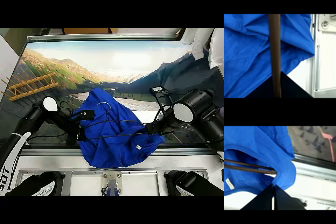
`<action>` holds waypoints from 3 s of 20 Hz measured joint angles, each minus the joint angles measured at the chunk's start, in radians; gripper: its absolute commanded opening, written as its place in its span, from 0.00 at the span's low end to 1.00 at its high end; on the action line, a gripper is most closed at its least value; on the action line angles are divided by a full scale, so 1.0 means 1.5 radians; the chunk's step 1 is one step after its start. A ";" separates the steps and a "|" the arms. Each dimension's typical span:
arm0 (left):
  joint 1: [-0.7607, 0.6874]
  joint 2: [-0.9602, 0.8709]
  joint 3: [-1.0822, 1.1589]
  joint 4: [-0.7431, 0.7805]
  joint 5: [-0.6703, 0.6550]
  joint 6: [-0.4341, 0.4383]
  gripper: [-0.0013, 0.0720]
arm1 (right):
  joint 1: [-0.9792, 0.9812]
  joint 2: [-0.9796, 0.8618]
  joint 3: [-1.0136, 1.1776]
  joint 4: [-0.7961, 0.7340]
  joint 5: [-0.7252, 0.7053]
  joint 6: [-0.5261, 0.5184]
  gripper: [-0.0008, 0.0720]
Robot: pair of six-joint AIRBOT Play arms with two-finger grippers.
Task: Fold the clothes and pants, and hang the long-sleeved shirts on hangers.
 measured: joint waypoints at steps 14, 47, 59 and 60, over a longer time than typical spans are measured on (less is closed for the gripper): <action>-0.007 -0.004 0.000 -0.028 -0.001 0.003 0.03 | -0.034 0.000 0.086 0.034 -0.052 -0.039 0.03; -0.072 -0.004 0.000 -0.047 0.056 0.001 0.03 | 0.044 0.018 0.093 0.230 -0.239 -0.158 1.00; -0.072 -0.004 0.000 -0.048 0.056 0.001 0.03 | -0.290 0.037 0.093 0.368 -0.124 -0.482 1.00; -0.072 -0.004 0.000 -0.048 0.056 0.001 0.03 | -0.309 0.037 0.086 0.382 -0.121 -0.524 1.00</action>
